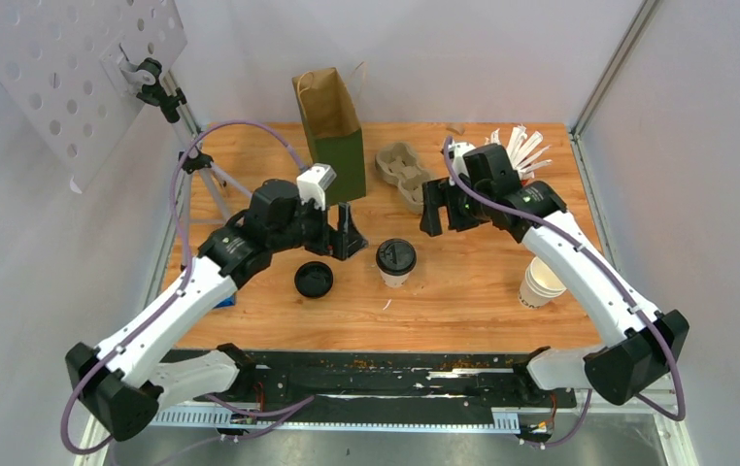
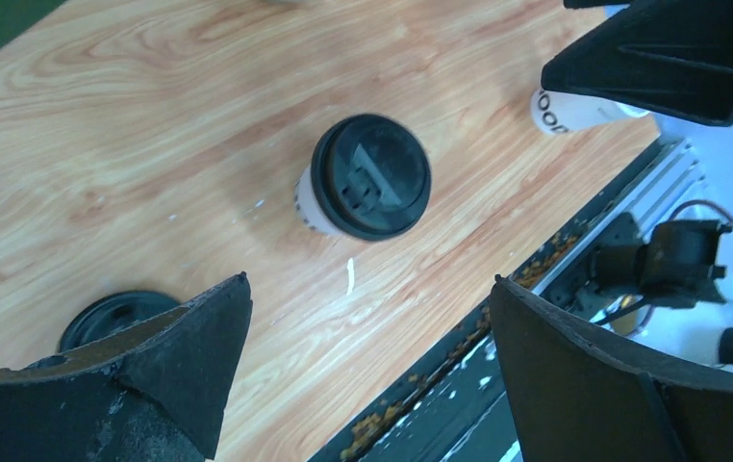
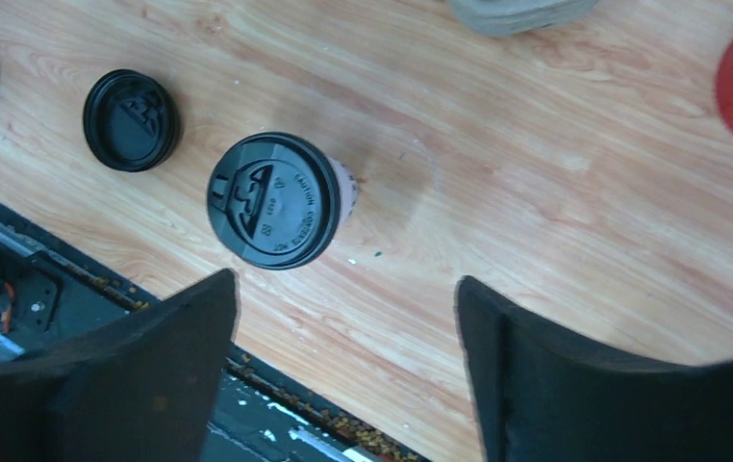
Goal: Pack the takeout coffee
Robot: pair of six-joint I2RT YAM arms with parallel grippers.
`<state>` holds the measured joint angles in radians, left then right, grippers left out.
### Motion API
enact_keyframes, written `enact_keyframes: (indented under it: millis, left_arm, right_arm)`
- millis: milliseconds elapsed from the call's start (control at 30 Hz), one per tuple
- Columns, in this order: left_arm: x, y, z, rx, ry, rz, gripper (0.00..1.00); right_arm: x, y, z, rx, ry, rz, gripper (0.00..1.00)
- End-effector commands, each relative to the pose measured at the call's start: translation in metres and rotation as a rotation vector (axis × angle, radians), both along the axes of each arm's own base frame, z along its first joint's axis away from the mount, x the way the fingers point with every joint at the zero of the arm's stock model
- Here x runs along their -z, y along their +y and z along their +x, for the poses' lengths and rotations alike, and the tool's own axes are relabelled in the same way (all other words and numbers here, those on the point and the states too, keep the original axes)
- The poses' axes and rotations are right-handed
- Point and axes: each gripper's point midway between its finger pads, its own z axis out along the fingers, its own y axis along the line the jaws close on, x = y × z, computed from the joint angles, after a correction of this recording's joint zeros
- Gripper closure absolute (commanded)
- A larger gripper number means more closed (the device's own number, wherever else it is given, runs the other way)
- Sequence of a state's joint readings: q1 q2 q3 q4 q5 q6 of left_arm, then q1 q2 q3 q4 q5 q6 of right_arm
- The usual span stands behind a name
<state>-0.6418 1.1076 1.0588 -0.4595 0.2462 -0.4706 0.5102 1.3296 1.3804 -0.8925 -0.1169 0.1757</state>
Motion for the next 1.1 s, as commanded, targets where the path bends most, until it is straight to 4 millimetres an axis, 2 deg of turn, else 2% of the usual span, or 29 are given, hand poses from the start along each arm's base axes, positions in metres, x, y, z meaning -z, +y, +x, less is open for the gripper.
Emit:
enact_keyframes:
  millis: [0,33,167,267,400,467,567,733,1067]
  left_arm:
    - [-0.002,0.035,-0.024,0.017,-0.083,0.114,0.0]
    - [-0.002,0.042,-0.029,0.017,-0.101,0.125,0.0]
    - [0.002,0.067,-0.043,0.01,-0.177,0.183,0.0]
    - [0.005,0.084,-0.05,-0.001,-0.242,0.222,0.0]
    - [0.004,0.1,-0.054,-0.038,-0.309,0.236,0.0]
    - [-0.001,0.101,-0.056,-0.036,-0.359,0.208,0.0]
    - [0.006,0.105,-0.058,-0.052,-0.389,0.194,0.0]
    - [0.011,0.106,-0.06,-0.061,-0.41,0.174,0.0]
    - [0.017,0.104,-0.058,-0.047,-0.387,0.199,0.0]
  right_arm:
    - [0.003,0.028,-0.014,-0.12,-0.022,0.008,0.05]
    - [0.005,0.037,-0.016,-0.156,-0.046,-0.019,0.01]
    - [0.019,0.071,-0.018,-0.232,-0.097,-0.102,0.0]
    - [0.033,0.081,-0.009,-0.209,-0.111,-0.151,0.01]
    - [0.053,0.09,-0.006,-0.228,-0.093,-0.24,0.0]
    - [0.063,0.094,-0.008,-0.246,-0.076,-0.269,0.0]
    - [0.075,0.098,-0.011,-0.268,-0.044,-0.275,0.0]
    - [0.084,0.099,-0.011,-0.271,-0.03,-0.285,0.0]
    - [0.097,0.098,-0.012,-0.281,0.002,-0.308,0.12]
